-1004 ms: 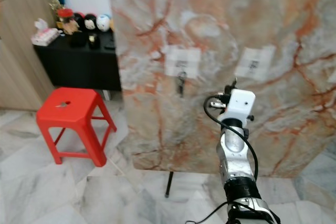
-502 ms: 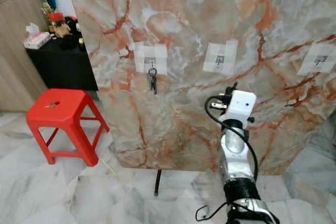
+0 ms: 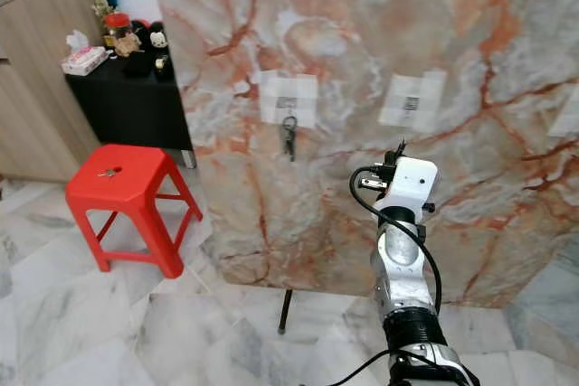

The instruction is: Hang keys on a hook

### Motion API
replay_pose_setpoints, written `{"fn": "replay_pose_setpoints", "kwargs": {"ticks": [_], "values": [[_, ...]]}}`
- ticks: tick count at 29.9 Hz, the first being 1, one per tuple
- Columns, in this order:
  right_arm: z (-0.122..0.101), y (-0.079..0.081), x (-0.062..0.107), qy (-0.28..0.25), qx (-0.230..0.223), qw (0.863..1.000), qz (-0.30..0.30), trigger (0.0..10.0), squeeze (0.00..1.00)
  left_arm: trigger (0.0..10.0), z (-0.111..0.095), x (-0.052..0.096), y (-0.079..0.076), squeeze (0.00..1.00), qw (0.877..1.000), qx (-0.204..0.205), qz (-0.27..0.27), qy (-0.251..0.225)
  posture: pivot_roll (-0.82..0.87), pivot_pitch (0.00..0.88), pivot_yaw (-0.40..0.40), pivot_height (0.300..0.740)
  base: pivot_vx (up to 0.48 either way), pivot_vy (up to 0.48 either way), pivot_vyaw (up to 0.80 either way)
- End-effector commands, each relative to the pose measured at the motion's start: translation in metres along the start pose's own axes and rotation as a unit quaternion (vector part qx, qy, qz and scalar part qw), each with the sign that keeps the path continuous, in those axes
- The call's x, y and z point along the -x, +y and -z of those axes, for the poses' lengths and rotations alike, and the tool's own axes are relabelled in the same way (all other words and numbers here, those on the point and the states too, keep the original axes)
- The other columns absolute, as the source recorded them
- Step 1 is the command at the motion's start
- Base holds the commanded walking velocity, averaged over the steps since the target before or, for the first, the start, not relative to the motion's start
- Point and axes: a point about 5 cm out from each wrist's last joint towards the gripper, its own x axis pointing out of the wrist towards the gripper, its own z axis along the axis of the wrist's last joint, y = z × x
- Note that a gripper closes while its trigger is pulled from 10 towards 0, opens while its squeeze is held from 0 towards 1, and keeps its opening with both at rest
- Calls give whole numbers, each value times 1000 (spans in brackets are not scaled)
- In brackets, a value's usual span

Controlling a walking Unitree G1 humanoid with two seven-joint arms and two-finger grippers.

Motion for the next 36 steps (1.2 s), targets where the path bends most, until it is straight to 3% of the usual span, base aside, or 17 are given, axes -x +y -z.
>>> {"fn": "replay_pose_setpoints", "kwargs": {"ticks": [1,13,25,36], "values": [[-6,0,-3,-11,0,1000,0,10000,0,10000,1,0,0,0,1000,-1,3,1,-14,0,-20,740,0,0,0],[-6,5,-5,-5,-26,1000,4,10000,0,10000,4,3,9,0,1000,-2,-1,2,-12,0,-14,740,0,0,0],[-8,16,-5,-8,-34,999,-13,10000,0,10000,-14,-5,-26,0,1000,-6,22,-16,-19,0,-9,740,0,0,0],[-9,16,-5,-10,-35,999,-13,10000,0,10000,-8,-4,-34,0,1000,-6,28,-11,-18,0,-10,740,0,0,0]]}}
